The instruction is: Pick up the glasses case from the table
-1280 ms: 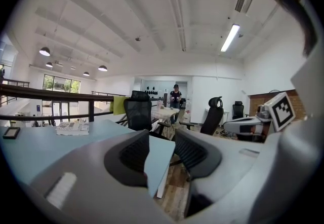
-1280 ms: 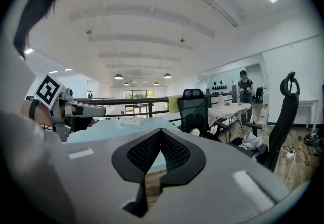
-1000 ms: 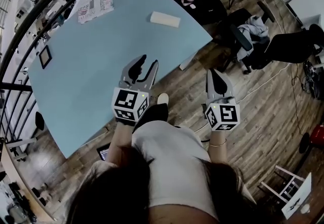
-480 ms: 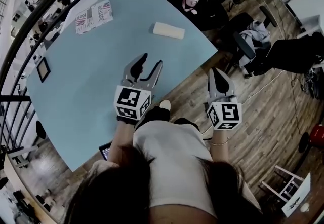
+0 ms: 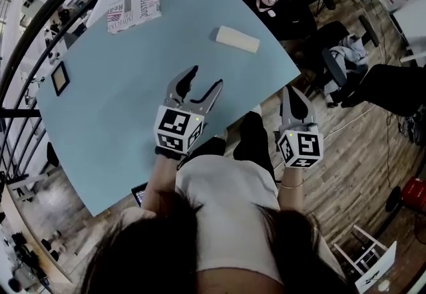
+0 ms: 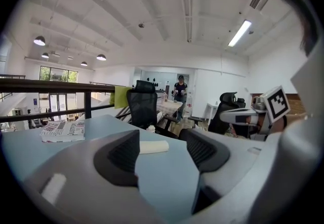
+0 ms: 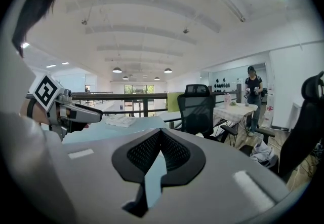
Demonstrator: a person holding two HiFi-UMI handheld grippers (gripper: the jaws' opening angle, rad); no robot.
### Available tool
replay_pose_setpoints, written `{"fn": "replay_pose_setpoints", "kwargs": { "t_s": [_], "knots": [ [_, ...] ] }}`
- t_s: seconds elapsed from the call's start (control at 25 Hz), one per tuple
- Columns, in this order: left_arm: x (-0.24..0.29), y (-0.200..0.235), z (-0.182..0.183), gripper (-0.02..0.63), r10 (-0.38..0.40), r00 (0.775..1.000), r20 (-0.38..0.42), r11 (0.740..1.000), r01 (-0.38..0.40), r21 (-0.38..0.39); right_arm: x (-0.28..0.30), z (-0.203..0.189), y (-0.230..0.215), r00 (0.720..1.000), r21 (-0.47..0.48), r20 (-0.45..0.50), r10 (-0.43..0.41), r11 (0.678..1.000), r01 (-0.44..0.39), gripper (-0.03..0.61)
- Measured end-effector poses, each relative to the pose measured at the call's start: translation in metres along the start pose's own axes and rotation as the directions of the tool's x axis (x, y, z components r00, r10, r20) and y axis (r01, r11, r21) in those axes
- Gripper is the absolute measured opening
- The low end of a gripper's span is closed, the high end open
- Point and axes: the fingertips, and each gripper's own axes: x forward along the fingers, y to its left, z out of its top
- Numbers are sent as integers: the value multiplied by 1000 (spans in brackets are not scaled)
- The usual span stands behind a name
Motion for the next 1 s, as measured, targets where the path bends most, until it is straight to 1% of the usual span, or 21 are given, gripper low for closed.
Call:
{"fn": "replay_pose_setpoints", "kwargs": {
  "t_s": [0.28,0.4,0.56,0.72,1.0],
  "knots": [
    [37,32,-3,353,71,997,-37,997,-72,-27,73,11,-18,995,-17,-5,100,995,-100,2],
    [57,43,-3,368,117,992,-44,992,-118,-37,108,18,-28,987,-32,4,161,986,-161,2],
    [82,52,-3,374,174,983,-54,983,-177,-53,144,18,-42,970,-48,-13,244,969,-244,2],
    [106,56,6,374,253,966,-48,964,-256,-71,177,25,-57,940,-69,-32,340,937,-342,2],
    [137,51,7,374,367,928,-61,923,-372,-104,215,32,-66,863,-103,-46,504,857,-506,2]
  ]
}}
